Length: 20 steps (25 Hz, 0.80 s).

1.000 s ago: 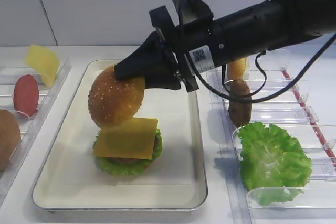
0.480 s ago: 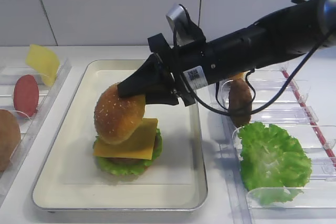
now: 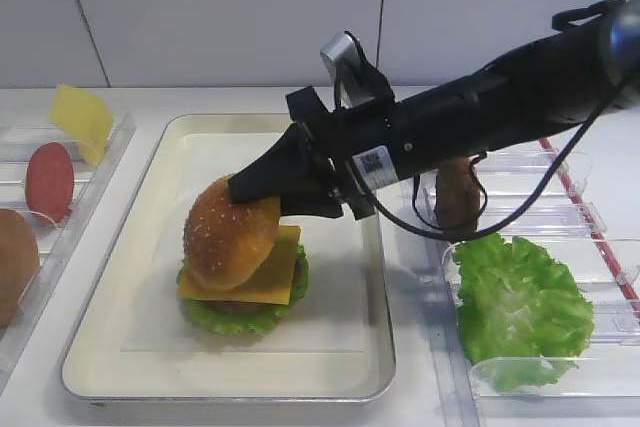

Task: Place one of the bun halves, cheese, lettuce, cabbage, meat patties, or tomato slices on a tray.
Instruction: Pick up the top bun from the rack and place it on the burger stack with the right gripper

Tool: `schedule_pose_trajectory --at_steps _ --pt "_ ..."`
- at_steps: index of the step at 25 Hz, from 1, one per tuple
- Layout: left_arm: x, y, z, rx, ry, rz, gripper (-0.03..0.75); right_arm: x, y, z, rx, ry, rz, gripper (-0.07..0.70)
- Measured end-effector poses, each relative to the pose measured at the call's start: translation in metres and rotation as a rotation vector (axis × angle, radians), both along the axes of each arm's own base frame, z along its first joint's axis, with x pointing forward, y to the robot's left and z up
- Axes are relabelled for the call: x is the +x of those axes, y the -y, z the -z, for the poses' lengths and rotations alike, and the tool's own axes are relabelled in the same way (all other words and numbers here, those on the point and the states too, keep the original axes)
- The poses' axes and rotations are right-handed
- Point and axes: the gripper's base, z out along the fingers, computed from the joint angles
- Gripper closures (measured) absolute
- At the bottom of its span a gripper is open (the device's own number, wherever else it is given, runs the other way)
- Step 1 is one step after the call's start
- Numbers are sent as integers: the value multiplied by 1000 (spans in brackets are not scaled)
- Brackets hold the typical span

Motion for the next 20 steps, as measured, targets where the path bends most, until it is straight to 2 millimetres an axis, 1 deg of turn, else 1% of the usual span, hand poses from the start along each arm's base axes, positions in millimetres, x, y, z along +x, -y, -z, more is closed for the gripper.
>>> schedule_pose_trajectory --at_steps 5,12,20 --pt "0 0 0 0 0 0 242 2 -1 -2 28 14 19 354" --pt "0 0 0 0 0 0 242 1 0 0 6 24 2 355" --pt "0 0 0 0 0 0 242 3 -1 13 -6 -12 1 355"
